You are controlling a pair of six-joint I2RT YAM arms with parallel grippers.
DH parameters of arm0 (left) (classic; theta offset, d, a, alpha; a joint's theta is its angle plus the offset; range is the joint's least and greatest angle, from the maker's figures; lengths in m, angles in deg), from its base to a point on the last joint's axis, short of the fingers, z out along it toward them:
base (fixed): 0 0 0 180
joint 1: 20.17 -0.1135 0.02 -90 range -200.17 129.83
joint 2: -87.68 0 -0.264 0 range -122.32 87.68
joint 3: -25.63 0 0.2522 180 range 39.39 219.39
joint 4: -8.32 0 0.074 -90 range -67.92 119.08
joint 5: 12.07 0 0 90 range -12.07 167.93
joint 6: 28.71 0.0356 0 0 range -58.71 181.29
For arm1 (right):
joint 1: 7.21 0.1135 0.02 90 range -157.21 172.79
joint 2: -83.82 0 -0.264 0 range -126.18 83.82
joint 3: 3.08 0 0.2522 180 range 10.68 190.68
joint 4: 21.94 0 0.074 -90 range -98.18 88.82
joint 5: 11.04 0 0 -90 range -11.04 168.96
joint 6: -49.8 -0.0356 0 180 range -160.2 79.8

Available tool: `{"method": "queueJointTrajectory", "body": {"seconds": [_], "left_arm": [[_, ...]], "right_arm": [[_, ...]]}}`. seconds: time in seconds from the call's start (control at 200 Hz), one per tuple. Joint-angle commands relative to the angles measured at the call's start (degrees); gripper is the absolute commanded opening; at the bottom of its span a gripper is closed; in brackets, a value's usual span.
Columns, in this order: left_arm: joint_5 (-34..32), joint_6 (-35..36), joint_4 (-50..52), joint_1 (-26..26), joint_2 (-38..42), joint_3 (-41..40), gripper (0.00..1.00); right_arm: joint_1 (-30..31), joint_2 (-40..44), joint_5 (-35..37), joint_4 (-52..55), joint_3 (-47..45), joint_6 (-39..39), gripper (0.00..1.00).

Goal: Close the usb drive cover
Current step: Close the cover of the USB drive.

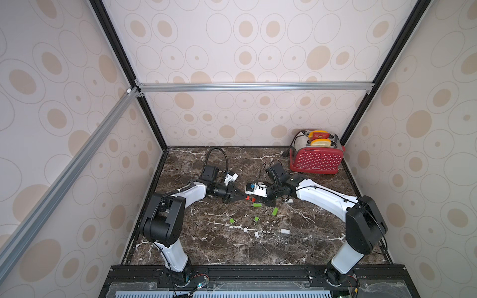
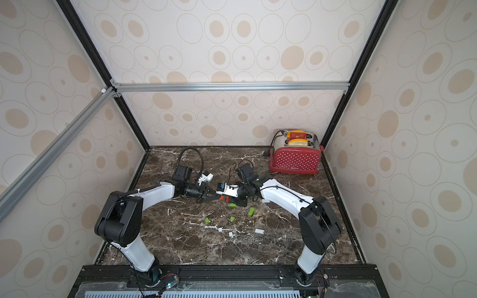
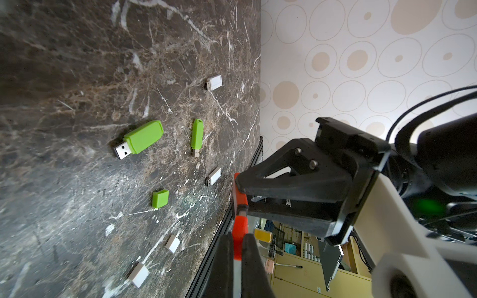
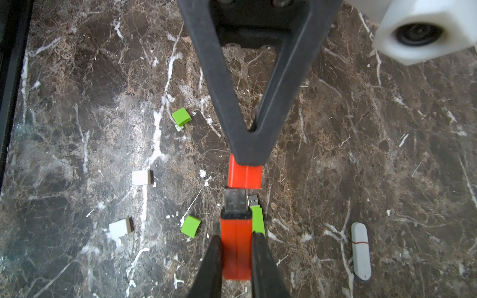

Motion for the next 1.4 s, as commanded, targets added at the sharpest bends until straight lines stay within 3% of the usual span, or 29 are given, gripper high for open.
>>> {"method": "queueJointTrajectory", "body": {"seconds": [0.0, 0.676, 1.087, 1.397], "left_arm": [[0.17, 1.87, 0.97, 0.36, -0.42, 2.23, 0.02], [-0.59, 2.48, 1.42, 1.95, -0.05, 2.01, 0.02], [-5.95, 11.95, 9.56, 2.89, 0.98, 3.63, 0.02], [-5.79, 4.97, 1.73, 3.33, 1.60, 1.61, 0.02]], "right_arm": [[0.53, 0.40, -0.97, 0.23, 0.30, -0.55, 0.04], [1.73, -1.53, 0.26, 1.62, 2.44, -1.50, 0.04], [1.73, -1.53, 2.09, 1.32, 3.78, -4.42, 0.04], [2.69, -1.26, 1.59, -1.80, 4.11, -8.94, 0.02]]}}
